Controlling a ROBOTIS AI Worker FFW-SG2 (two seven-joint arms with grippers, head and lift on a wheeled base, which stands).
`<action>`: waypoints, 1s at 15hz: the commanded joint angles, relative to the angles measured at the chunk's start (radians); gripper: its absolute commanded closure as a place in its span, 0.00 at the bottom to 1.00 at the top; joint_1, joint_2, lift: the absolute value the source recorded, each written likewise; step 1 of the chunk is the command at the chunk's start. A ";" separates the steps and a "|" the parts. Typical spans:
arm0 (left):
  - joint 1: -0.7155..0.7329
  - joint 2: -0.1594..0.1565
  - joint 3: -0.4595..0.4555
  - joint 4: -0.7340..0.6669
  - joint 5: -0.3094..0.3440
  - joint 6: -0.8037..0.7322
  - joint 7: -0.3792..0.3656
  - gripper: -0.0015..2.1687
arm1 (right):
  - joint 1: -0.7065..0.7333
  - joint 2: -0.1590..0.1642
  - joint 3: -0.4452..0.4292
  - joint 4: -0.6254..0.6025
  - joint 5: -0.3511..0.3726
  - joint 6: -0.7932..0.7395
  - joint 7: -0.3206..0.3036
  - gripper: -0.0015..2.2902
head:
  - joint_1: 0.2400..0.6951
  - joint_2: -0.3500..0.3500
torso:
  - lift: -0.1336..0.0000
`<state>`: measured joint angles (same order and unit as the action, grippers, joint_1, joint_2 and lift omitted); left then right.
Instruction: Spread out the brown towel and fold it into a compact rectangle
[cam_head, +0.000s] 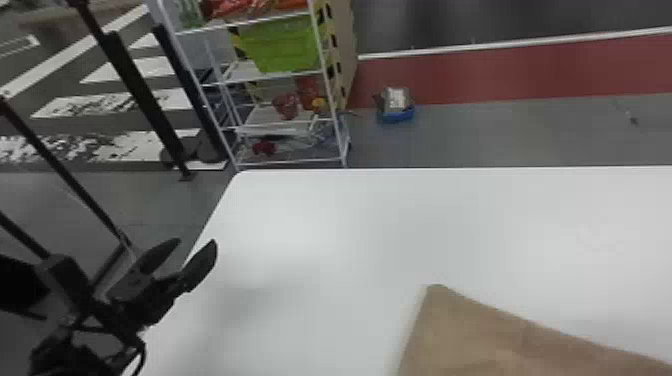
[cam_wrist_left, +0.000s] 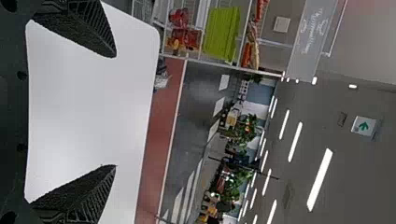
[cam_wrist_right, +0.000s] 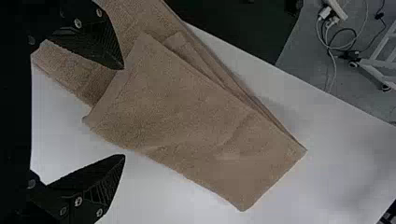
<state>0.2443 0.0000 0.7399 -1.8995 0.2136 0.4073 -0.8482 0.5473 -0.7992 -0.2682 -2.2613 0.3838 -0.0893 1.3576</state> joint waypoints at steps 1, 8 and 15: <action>0.007 -0.003 -0.004 0.000 0.000 -0.003 0.000 0.01 | 0.054 -0.025 0.001 -0.035 0.026 0.058 0.009 0.11 | 1.00 0.89 | 0.07; 0.016 -0.003 -0.004 -0.001 0.009 -0.006 -0.002 0.01 | 0.125 -0.089 0.000 -0.067 0.075 0.095 0.009 0.13 | 1.00 0.88 | 0.07; 0.029 -0.003 -0.007 -0.001 0.016 -0.012 0.000 0.02 | 0.134 -0.083 0.027 -0.029 0.119 0.049 0.009 0.13 | 1.00 0.86 | 0.07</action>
<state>0.2728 0.0000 0.7372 -1.9034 0.2300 0.3953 -0.8489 0.6890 -0.8835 -0.2559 -2.3064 0.5029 -0.0327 1.3576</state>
